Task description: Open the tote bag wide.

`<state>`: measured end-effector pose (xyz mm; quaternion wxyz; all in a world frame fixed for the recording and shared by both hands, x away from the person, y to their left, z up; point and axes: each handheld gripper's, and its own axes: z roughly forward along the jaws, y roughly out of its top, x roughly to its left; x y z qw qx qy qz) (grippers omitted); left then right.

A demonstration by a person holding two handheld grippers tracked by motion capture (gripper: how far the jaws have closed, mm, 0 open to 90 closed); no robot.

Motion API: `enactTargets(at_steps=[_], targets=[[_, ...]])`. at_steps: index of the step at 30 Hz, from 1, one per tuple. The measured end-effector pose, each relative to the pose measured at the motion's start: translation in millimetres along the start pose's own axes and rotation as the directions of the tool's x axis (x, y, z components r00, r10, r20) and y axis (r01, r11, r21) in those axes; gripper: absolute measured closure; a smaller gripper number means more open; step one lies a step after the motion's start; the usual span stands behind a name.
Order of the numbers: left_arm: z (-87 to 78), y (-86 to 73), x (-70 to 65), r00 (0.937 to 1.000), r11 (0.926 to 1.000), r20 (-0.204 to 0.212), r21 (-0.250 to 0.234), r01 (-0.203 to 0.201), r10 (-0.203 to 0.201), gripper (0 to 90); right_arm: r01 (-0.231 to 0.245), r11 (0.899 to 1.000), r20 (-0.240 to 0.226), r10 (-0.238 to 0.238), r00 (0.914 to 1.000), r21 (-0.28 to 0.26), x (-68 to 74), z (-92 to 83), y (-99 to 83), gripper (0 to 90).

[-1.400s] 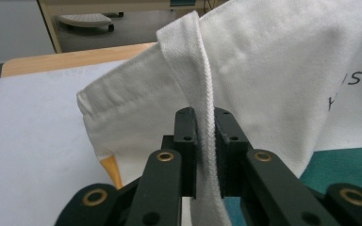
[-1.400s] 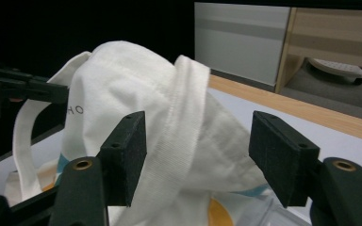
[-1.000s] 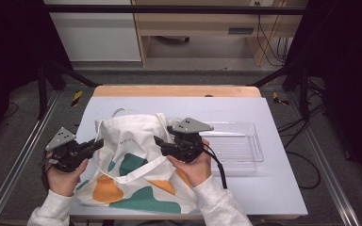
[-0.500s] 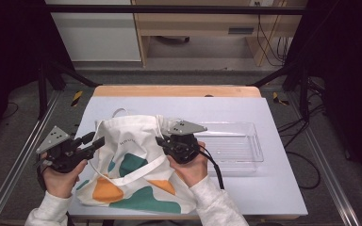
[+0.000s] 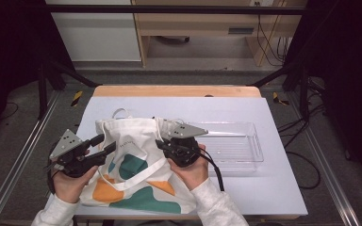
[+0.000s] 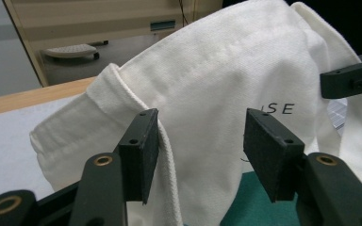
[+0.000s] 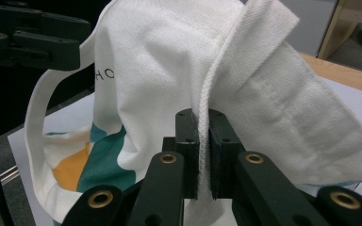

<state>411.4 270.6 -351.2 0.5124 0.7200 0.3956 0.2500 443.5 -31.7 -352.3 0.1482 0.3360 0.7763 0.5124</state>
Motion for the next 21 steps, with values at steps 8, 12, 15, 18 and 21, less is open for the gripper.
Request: enactTargets(at_steps=[8,12,15,18,21], targets=[[13.5,-3.6,-16.7,0.9984,0.9971,0.019,0.053,-0.054,0.053,48.7,0.005,1.0,-0.002,-0.005,1.0,-0.004,3.5,0.8,-1.1,84.7],[18.5,-8.7,-14.5,0.9995,0.9963,0.021,0.082,-0.024,0.023,58.5,0.007,1.0,-0.004,-0.007,1.0,-0.007,4.4,-1.3,-2.3,84.7],[24.9,-17.4,-14.3,0.9991,0.9907,0.043,0.136,-0.003,-0.003,71.2,-0.001,1.0,-0.013,0.001,0.9999,-0.009,5.3,-4.6,-6.4,84.6],[26.4,-20.7,-15.8,0.9992,0.9888,0.041,0.149,-0.009,0.003,77.6,0.002,1.0,-0.012,-0.002,0.9999,-0.005,6.4,-4.8,-10.2,84.5],[24.8,-25.7,-19.0,0.999,0.9897,0.041,0.141,-0.024,0.019,85.4,0.006,1.0,-0.021,-0.006,0.9998,0.004,7.0,-5.5,-17.3,83.0]])
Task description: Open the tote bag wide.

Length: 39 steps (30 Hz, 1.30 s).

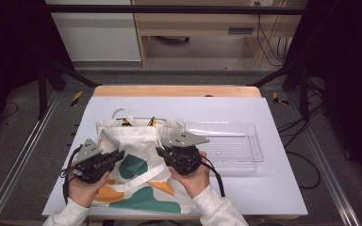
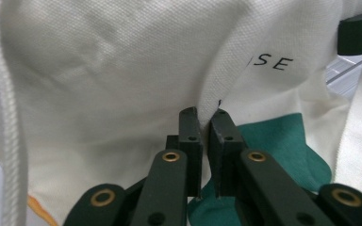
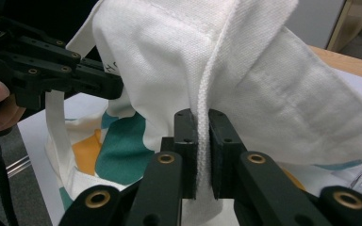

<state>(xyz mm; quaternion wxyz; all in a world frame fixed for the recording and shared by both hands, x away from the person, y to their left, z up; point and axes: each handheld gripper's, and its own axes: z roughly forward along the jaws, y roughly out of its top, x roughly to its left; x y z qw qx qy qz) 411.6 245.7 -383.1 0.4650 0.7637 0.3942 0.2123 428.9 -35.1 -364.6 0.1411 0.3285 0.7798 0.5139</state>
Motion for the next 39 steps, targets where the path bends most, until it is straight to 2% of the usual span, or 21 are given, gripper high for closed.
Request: enactTargets(at_steps=[2,4,5,7,10,11,12,14,20,23,24,25,27,28,31,34,36,38,39], targets=[[-3.7,-5.4,-3.5,0.9997,0.9996,-0.009,-0.012,-0.024,0.024,86.7,0.001,1.0,-0.002,-0.001,1.0,-0.001,0.1,-1.2,-0.4,78.3],[-5.3,-7.5,-4.5,0.9995,0.9994,-0.011,-0.015,-0.03,0.03,87.3,-0.001,1.0,-0.004,0.001,1.0,-0.006,0.2,-1.8,-0.1,75.0],[-8.2,-11.9,-5.9,0.9993,0.9991,-0.01,-0.02,-0.037,0.037,87.5,-0.008,0.999,-0.019,0.007,0.9998,-0.033,-0.5,-4.5,2.1,67.4],[-9.4,-15.2,-7.4,0.9991,0.999,-0.009,-0.021,-0.041,0.04,87.7,-0.012,0.998,-0.028,0.01,0.9996,-0.063,-0.6,-7.6,5.3,60.8],[-10.2,-17.3,-8.7,0.9988,0.9987,-0.009,-0.018,-0.049,0.048,87.8,-0.015,0.996,-0.023,0.013,0.9997,-0.091,0.1,-11.1,9.5,58.5],[-10.2,-18.8,-9.5,0.9985,0.9985,-0.01,-0.014,-0.054,0.053,88.0,-0.017,0.992,-0.018,0.015,0.9997,-0.125,-0.4,-15.0,13.8,57.2],[-10.2,-18.8,-9.5,0.9985,0.9985,-0.01,-0.014,-0.054,0.053,88.0,-0.017,0.992,-0.018,0.015,0.9997,-0.125,-0.4,-15.0,13.8,57.2],[-9.7,-21.0,-11.0,0.9981,0.9981,-0.009,-0.009,-0.061,0.061,88.2,-0.026,0.983,-0.015,0.023,0.9996,-0.181,-3.1,-21.3,21.7,56.6],[-9.4,-25.1,-14.8,0.9972,0.9972,-0.004,0.0,-0.075,0.075,88.4,-0.023,0.969,0.018,0.028,0.9994,-0.246,-6.3,-27.1,40.1,53.4],[-10.5,-26.2,-14.7,0.9973,0.9973,-0.002,0.0,-0.074,0.074,88.3,-0.022,0.97,0.028,0.029,0.9992,-0.242,-6.8,-24.8,44.5,56.6],[-10.9,-26.7,-14.8,0.9972,0.9972,0.0,0.001,-0.075,0.075,88.3,-0.015,0.977,0.037,0.024,0.999,-0.211,-7.7,-17.4,47.5,63.6],[-11.2,-27.5,-15.4,0.997,0.997,-0.001,0.001,-0.077,0.077,88.3,-0.015,0.981,0.039,0.022,0.999,-0.193,-8.5,-12.9,47.9,66.1],[-11.6,-27.9,-15.7,0.9966,0.9966,-0.001,0.004,-0.082,0.082,88.2,-0.015,0.986,0.041,0.022,0.9989,-0.166,-10.7,-5.2,47.5,72.1],[-11.6,-27.9,-15.7,0.9966,0.9966,-0.001,0.004,-0.082,0.082,88.2,-0.015,0.986,0.041,0.022,0.9989,-0.166,-10.7,-5.2,47.5,72.1],[-12.6,-27.7,-15.2,0.9968,0.9968,0.004,-0.005,-0.08,0.08,87.1,-0.022,0.995,0.038,0.026,0.999,-0.099,-12.9,7.9,43.8,84.3],[-20.6,-23.3,-16.7,0.9974,0.9967,0.008,-0.039,-0.071,0.072,83.3,-0.02,0.997,0.035,0.023,0.9991,-0.07,-12.9,9.9,41.5,89.8],[-25.0,-20.9,-17.8,0.9972,0.9959,0.003,-0.053,-0.074,0.074,82.6,-0.019,0.998,0.036,0.021,0.9991,-0.063,-12.5,9.8,40.8,90.0],[-41.7,-11.0,-18.9,0.9977,0.9908,0.006,-0.118,-0.066,0.068,83.2,-0.017,0.999,0.031,0.018,0.9994,-0.043,-11.6,10.0,38.5,90.0],[-41.7,-11.0,-18.9,0.9977,0.9908,0.006,-0.118,-0.066,0.068,83.5,-0.011,0.999,0.026,0.012,0.9996,-0.033,-11.0,10.2,36.7,90.0]])
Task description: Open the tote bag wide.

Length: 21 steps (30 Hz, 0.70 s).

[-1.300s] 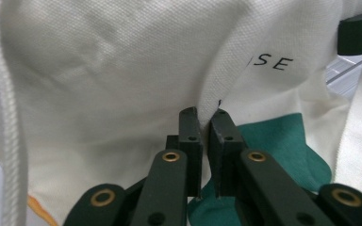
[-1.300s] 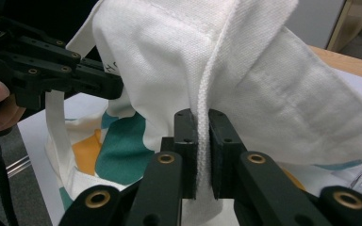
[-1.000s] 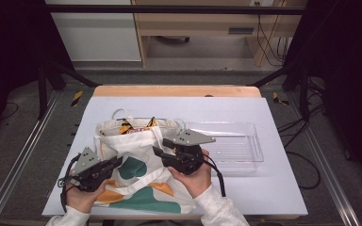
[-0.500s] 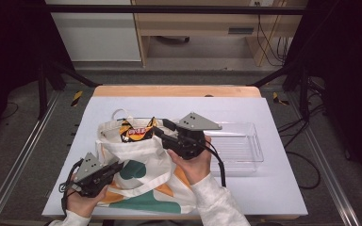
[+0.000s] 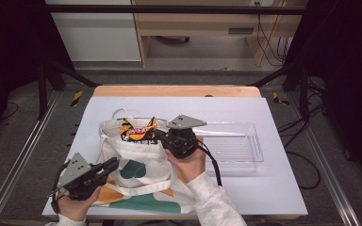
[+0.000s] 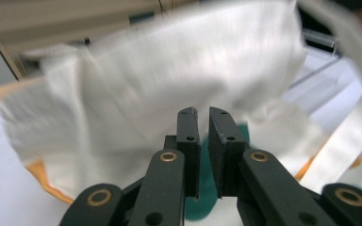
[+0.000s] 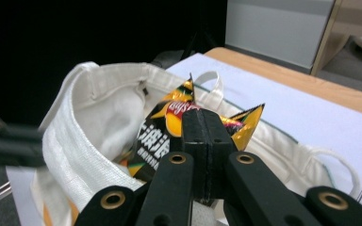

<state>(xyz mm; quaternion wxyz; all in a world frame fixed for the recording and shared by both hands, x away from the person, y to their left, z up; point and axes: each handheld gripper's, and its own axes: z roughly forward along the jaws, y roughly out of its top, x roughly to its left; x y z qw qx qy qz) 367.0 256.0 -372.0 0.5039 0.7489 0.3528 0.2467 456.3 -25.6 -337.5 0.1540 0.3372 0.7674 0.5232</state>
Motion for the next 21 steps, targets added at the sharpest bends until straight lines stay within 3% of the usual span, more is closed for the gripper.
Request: enactTargets(at_steps=[2,6,7,8,12,16,21], targets=[[-13.0,15.0,3.6,0.9999,0.9983,-0.011,-0.058,0.003,-0.004,84.9,0.0,1.0,-0.009,0.0,1.0,0.009,2.5,-0.8,-3.2,90.0],[-13.9,32.0,12.7,0.9997,0.9964,-0.021,-0.084,0.012,-0.014,86.5,0.015,0.999,-0.023,-0.014,0.9996,0.029,7.7,-4.3,-11.3,90.0],[-6.8,41.9,18.6,0.9996,0.9971,-0.019,-0.074,0.019,-0.021,86.5,0.017,0.999,-0.026,-0.016,0.9995,0.034,8.9,-5.5,-13.6,90.0],[-6.8,41.9,18.6,0.9996,0.9971,-0.019,-0.074,0.019,-0.021,86.6,0.017,0.999,-0.026,-0.016,0.9995,0.034,8.9,-5.5,-13.6,90.0],[23.1,56.8,36.0,0.9992,0.9999,-0.036,-0.002,0.017,-0.017,87.1,0.028,0.998,-0.039,-0.026,0.9989,0.059,12.3,-10.4,-24.8,90.0],[36.4,54.5,43.0,0.9991,0.9979,-0.027,0.055,0.033,-0.032,87.1,0.033,0.997,-0.055,-0.029,0.9981,0.072,15.0,-12.1,-34.6,90.0],[34.1,39.9,39.4,0.9993,0.9958,-0.004,0.083,0.038,-0.038,86.9,0.044,0.993,-0.078,-0.036,0.9963,0.111,21.0,-8.5,-48.2,90.0]])
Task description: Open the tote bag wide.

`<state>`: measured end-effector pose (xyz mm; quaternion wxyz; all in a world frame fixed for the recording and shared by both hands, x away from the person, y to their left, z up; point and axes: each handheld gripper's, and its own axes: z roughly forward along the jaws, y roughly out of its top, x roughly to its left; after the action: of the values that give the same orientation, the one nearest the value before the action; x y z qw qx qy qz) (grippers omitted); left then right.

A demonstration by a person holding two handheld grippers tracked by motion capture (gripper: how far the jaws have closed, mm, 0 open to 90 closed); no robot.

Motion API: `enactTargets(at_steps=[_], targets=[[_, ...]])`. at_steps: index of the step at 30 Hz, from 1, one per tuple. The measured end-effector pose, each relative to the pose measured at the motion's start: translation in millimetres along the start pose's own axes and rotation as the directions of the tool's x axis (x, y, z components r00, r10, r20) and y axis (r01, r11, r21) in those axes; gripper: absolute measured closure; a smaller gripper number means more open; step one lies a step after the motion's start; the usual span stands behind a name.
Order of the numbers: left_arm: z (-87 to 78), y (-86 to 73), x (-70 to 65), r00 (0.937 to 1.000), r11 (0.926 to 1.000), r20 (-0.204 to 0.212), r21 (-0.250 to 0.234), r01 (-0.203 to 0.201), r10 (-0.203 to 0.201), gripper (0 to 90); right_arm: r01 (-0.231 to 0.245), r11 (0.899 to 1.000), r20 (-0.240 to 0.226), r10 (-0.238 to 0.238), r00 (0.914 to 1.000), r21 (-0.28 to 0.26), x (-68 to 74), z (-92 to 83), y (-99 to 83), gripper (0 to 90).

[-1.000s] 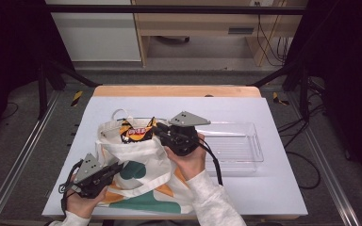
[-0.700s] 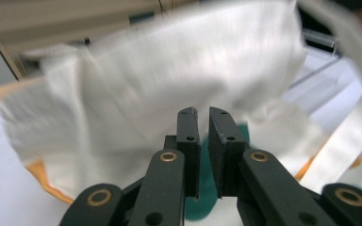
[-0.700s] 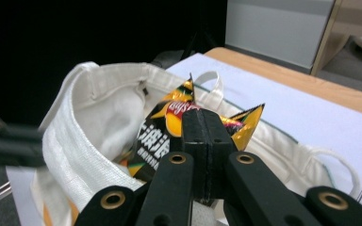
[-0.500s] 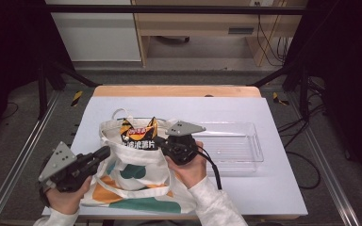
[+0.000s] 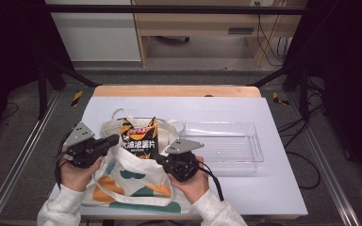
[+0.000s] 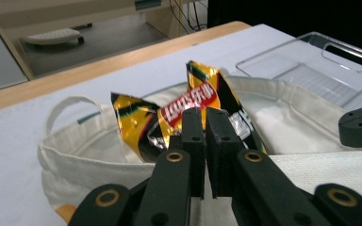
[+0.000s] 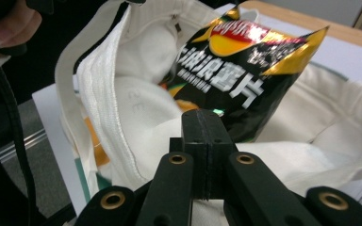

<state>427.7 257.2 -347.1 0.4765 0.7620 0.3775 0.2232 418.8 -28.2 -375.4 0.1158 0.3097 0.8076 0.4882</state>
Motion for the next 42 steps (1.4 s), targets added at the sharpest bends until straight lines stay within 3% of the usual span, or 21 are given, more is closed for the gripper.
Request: enactTargets(at_steps=[9,17,22,31,42], targets=[[-12.7,-30.5,-7.4,1.0,0.9986,0.001,0.052,-0.007,0.007,86.9,0.016,0.999,-0.022,-0.015,0.9996,0.037,7.9,7.3,-11.6,89.5],[-11.1,-46.0,-9.9,1.0,0.9946,-0.006,0.103,-0.003,0.004,88.3,-0.018,1.0,0.025,0.017,0.9995,0.017,-5.3,2.9,-14.4,88.4],[-4.4,-62.6,-10.8,1.0,0.9872,0.002,0.16,0.001,-0.002,88.3,-0.033,0.999,0.028,0.032,0.9991,0.029,-9.9,-0.4,-24.4,88.8],[-5.9,-79.2,-15.6,1.0,0.9782,0.008,0.207,0.004,-0.005,89.0,-0.032,0.997,0.004,0.032,0.9995,0.063,-2.6,2.1,-40.4,89.2],[-3.1,-95.8,-19.9,0.9999,0.963,0.014,0.269,-0.005,0.001,89.4,-0.028,0.988,-0.01,0.03,0.9995,0.151,3.5,15.0,-63.6,89.6]])
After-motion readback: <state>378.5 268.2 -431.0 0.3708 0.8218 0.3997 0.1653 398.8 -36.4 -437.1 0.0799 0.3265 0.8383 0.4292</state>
